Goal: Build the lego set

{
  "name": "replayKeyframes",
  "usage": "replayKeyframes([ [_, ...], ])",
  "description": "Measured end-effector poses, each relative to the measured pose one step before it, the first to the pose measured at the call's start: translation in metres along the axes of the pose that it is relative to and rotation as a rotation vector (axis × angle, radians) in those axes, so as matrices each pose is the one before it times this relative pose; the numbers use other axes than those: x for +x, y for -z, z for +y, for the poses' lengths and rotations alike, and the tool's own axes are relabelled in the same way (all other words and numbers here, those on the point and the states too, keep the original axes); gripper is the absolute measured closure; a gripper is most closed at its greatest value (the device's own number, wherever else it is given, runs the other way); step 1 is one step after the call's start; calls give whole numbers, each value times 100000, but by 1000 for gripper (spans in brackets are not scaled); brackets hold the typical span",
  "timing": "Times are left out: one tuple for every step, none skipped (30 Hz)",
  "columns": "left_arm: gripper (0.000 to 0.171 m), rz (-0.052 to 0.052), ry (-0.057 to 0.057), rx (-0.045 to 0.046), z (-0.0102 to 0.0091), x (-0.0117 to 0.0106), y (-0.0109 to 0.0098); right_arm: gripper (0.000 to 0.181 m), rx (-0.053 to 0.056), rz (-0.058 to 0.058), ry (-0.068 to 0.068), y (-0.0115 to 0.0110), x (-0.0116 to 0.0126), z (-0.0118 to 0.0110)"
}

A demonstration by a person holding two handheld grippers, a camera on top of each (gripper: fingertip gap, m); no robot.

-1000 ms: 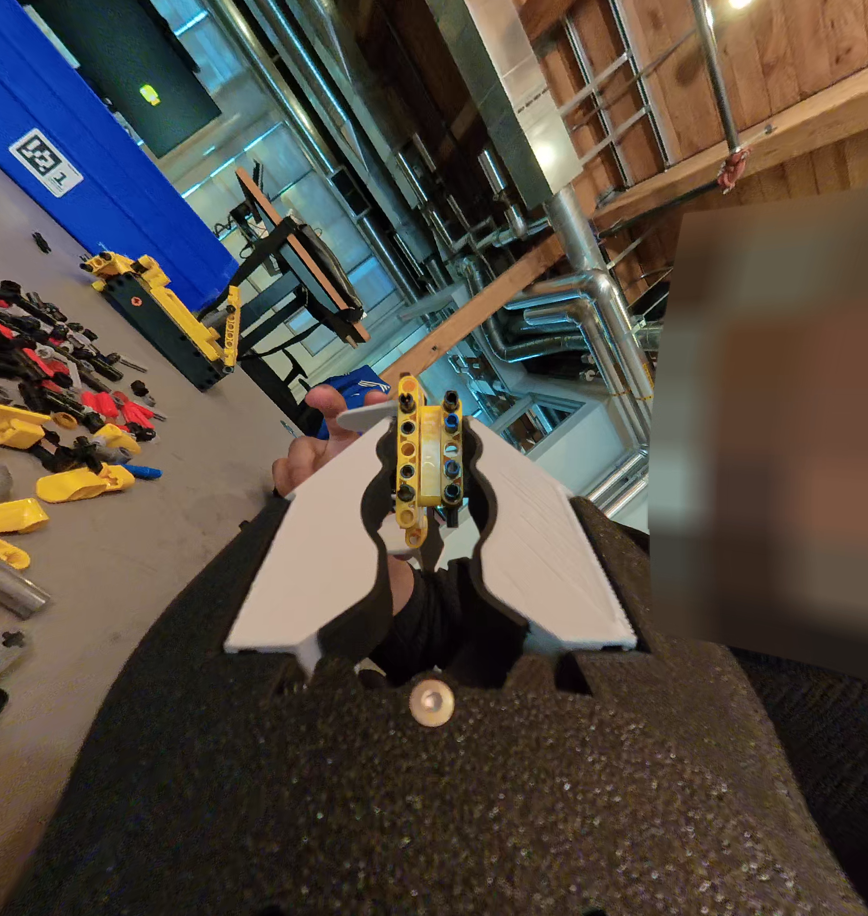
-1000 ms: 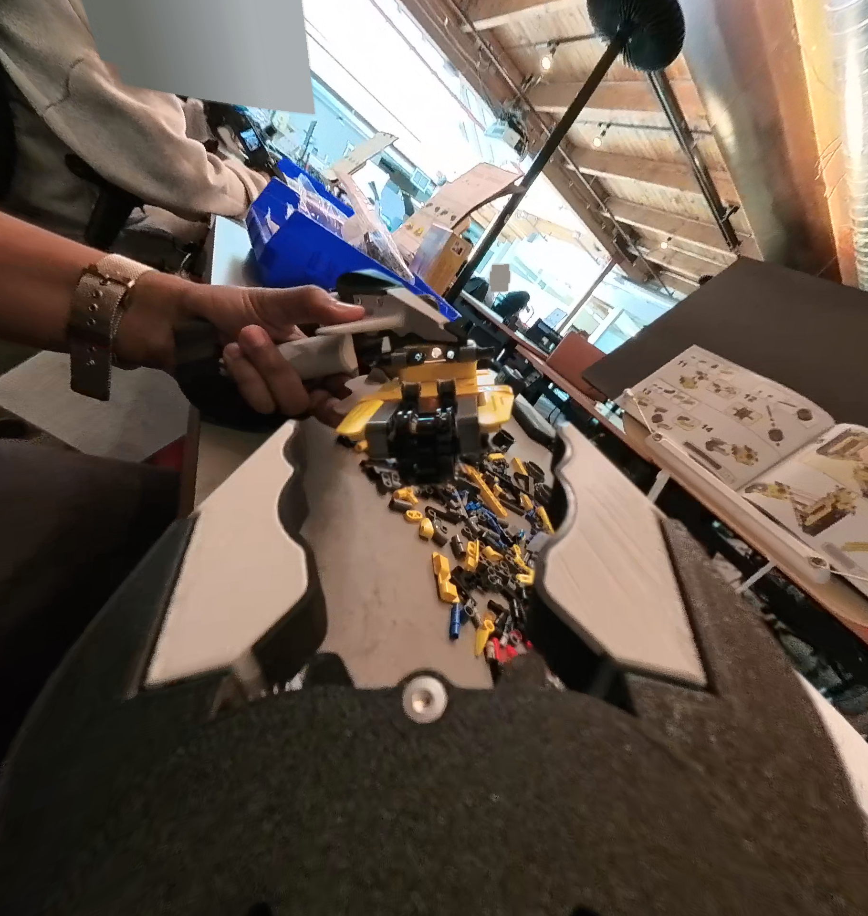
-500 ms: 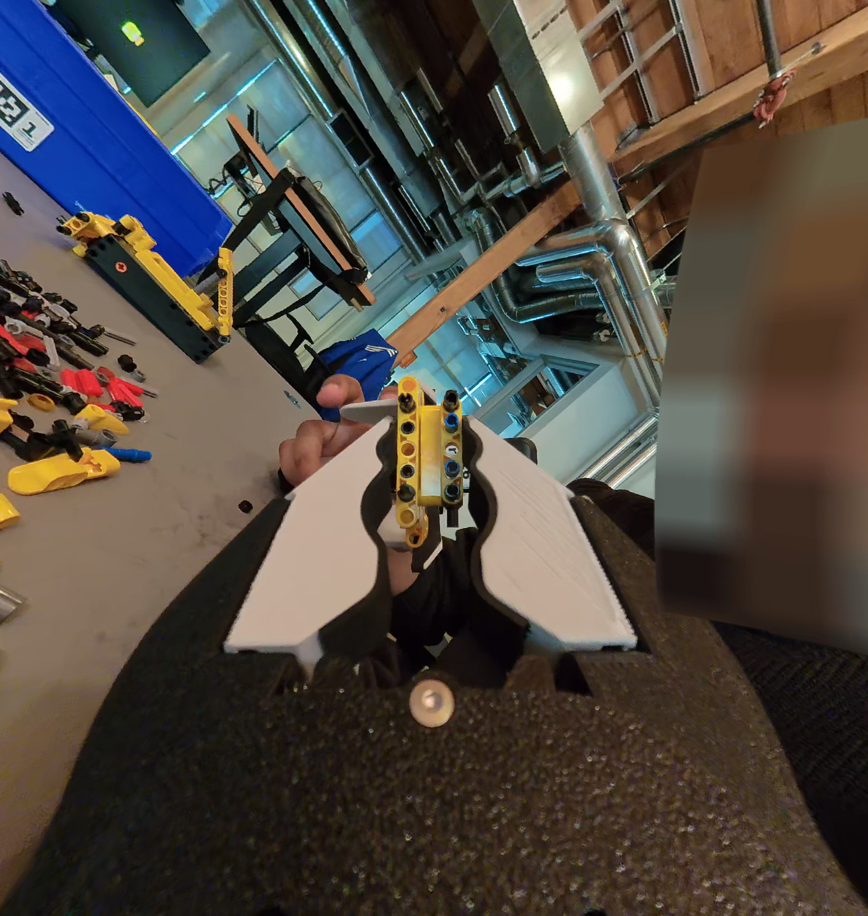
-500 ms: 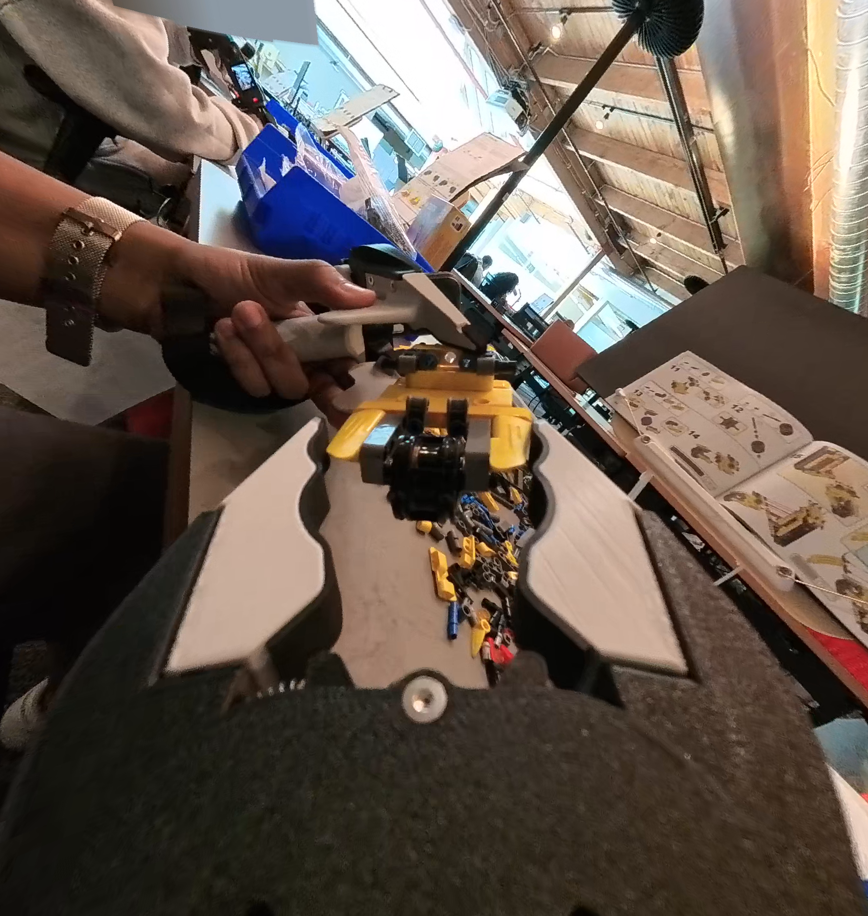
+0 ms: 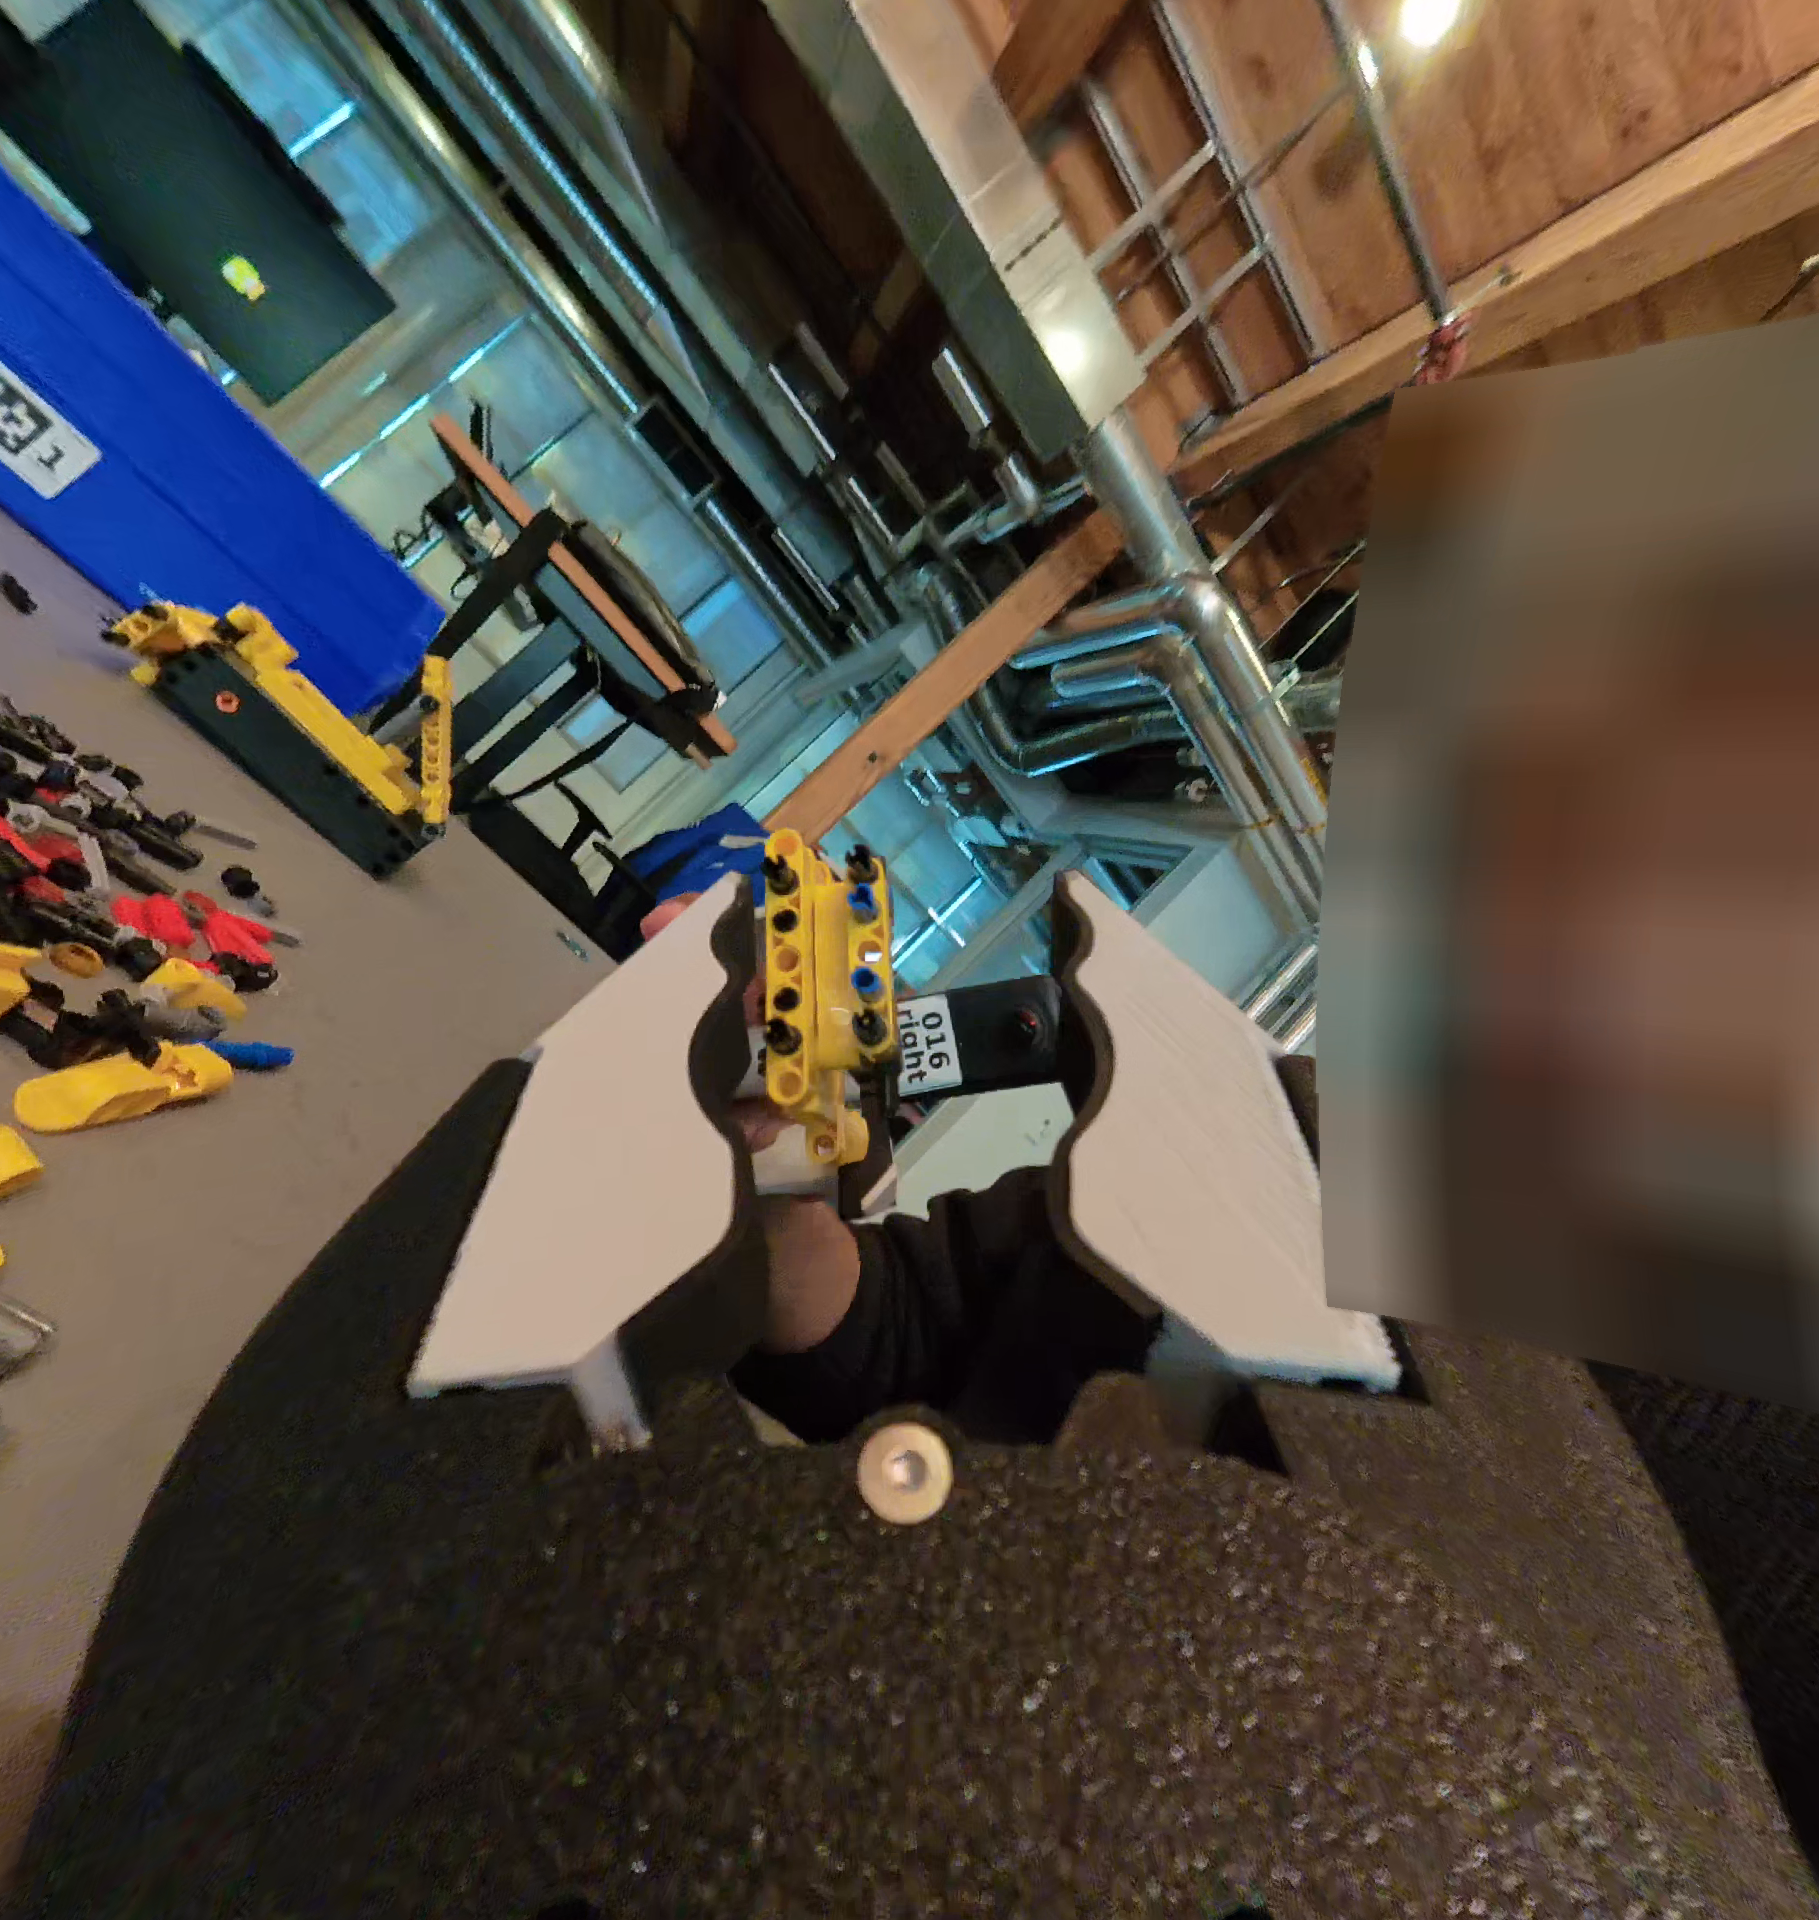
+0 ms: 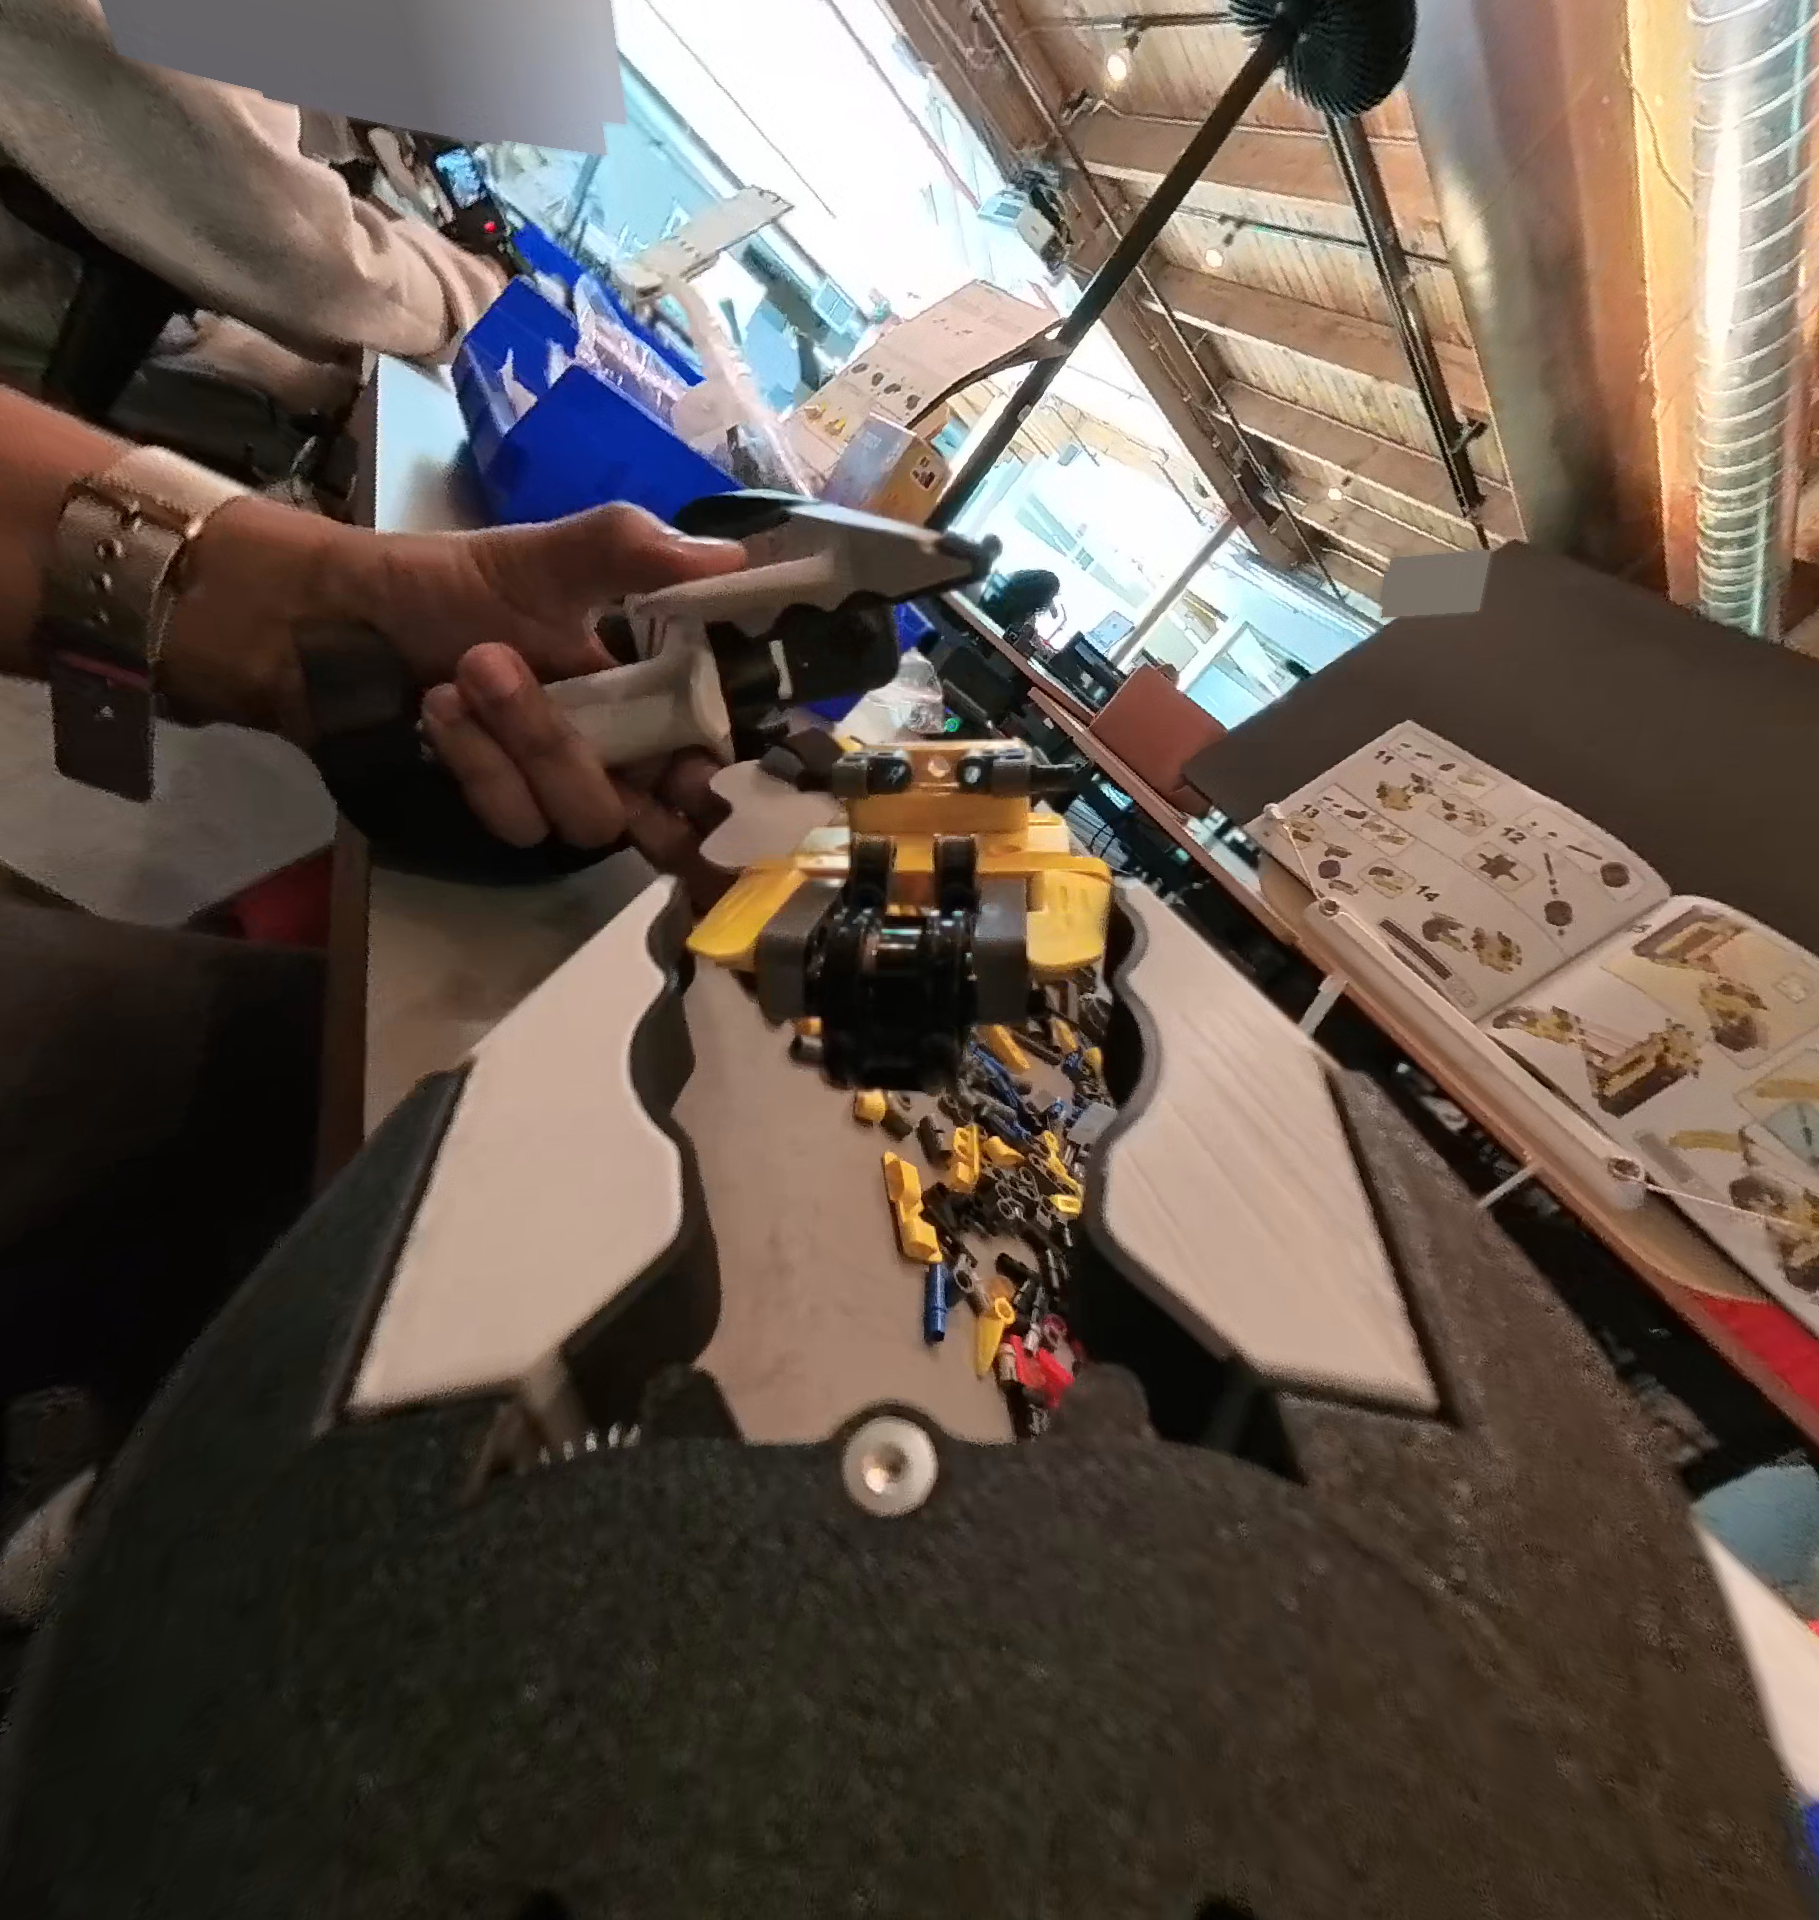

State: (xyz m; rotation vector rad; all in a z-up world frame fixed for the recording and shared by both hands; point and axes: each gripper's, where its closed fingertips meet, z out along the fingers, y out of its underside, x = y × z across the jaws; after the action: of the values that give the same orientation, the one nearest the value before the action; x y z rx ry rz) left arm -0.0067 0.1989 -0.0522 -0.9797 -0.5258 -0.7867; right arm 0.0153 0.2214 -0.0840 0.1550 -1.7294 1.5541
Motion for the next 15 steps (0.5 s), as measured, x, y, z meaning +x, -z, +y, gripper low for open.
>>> replayKeyframes([
  [114, -250, -169, 1209, -193, -47, 90, 104, 806, 630, -2837, 108, 357, -82],
  [115, -891, -295, 743, -116, -123, 38, 104, 997, 545, -3725, 143, 429, -99],
  [114, -1137, -311, 71, -5, -154, -12, 104, 1098, 372, -4264, 153, 451, -99],
  [114, -785, -364, -595, 101, -96, -67, 104, 1222, 230, -4587, 160, 459, -123],
  [114, -680, -432, -836, 141, -74, -85, 104, 1218, 352, -4650, 166, 471, -128],
  [114, -1066, -317, -745, 130, -139, -82, 104, 1080, 308, -4384, 160, 458, -112],
  [114, -845, -255, -656, 107, -110, -67, 104, 1103, -347, -4136, 149, 336, -138],
  [114, -414, -208, -471, 82, -51, -45, 104, 969, -838, -4079, 124, 232, -139],
  [114, -435, -71, -269, 42, -49, -29, 105, 474, -838, -3964, 91, 202, -76],
  [114, -395, 33, -221, 44, -64, -21, 105, -182, -731, -3859, 56, 213, 24],
  [114, 26, 1, -207, 31, 7, -30, 105, -253, -838, -3618, 50, 179, 26],
  [114, -32, 25, -100, 17, -5, -2, 105, 328, -882, -3315, 80, 127, -48],
  [114, -299, 74, 0, -5, -46, -10, 105, 904, -746, -3102, 108, 120, -141],
  [114, -252, 18, 13, 1, -37, -10, 105, 1137, -501, -2721, 127, 134, -169],
  [114, -41, -25, -22, 3, -7, 2, 105, 1121, -67, -2157, 135, 175, -156],
])
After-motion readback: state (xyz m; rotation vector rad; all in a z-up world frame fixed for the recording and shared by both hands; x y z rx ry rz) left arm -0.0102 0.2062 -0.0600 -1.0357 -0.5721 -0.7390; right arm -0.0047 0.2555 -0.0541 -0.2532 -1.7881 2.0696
